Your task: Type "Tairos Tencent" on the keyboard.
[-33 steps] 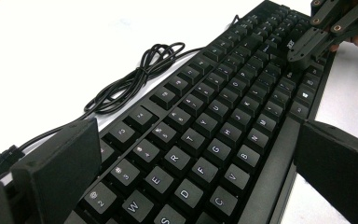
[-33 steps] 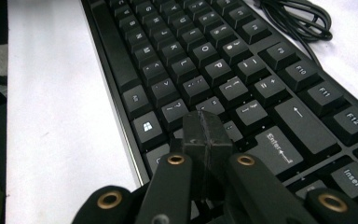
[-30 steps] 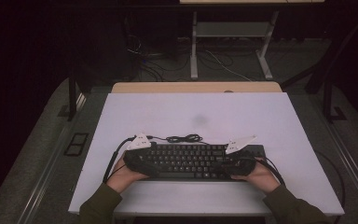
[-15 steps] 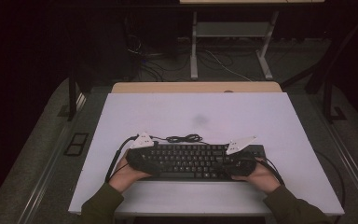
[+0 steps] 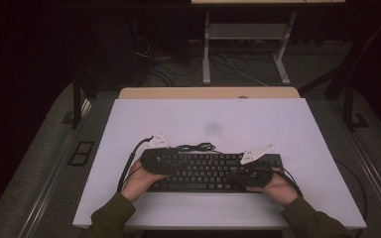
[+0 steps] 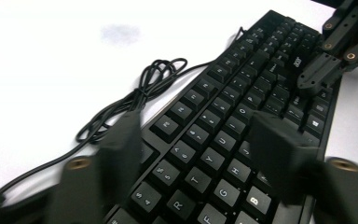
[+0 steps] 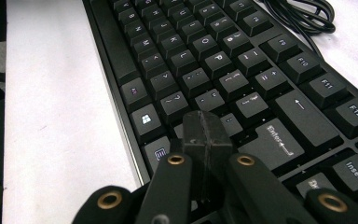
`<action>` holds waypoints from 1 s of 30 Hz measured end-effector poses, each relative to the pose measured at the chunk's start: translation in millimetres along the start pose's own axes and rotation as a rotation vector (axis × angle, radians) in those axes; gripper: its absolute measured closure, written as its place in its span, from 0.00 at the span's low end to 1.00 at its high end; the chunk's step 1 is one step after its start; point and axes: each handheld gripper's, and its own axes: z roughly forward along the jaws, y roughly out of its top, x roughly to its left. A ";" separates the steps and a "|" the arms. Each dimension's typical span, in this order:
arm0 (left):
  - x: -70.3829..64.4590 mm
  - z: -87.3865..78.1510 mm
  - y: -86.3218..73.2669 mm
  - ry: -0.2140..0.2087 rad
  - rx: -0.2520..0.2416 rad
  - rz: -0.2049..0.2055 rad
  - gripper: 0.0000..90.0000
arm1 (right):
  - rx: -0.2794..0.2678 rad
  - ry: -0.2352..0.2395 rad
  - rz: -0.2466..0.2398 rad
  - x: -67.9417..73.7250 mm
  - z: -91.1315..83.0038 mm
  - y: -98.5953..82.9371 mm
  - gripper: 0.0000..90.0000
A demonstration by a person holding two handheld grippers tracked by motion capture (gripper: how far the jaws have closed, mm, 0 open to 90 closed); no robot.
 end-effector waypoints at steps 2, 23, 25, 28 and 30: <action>0.6 1.7 -0.8 -0.004 0.013 0.006 0.46 | 0.000 0.000 -0.001 0.0 0.0 0.0 0.99; 2.4 12.4 -6.9 -0.019 0.133 0.007 0.99 | -0.001 -0.004 -0.007 0.3 0.4 0.3 0.99; 1.9 13.5 -7.3 -0.016 0.135 0.002 0.99 | -0.001 -0.003 -0.008 0.3 0.5 0.3 0.99; 2.0 14.1 -7.5 -0.015 0.142 0.001 0.99 | -0.002 -0.002 -0.008 0.3 0.6 0.3 0.99; 2.2 14.1 -7.5 -0.017 0.144 -0.002 0.99 | -0.001 -0.004 -0.009 0.4 0.6 0.4 0.99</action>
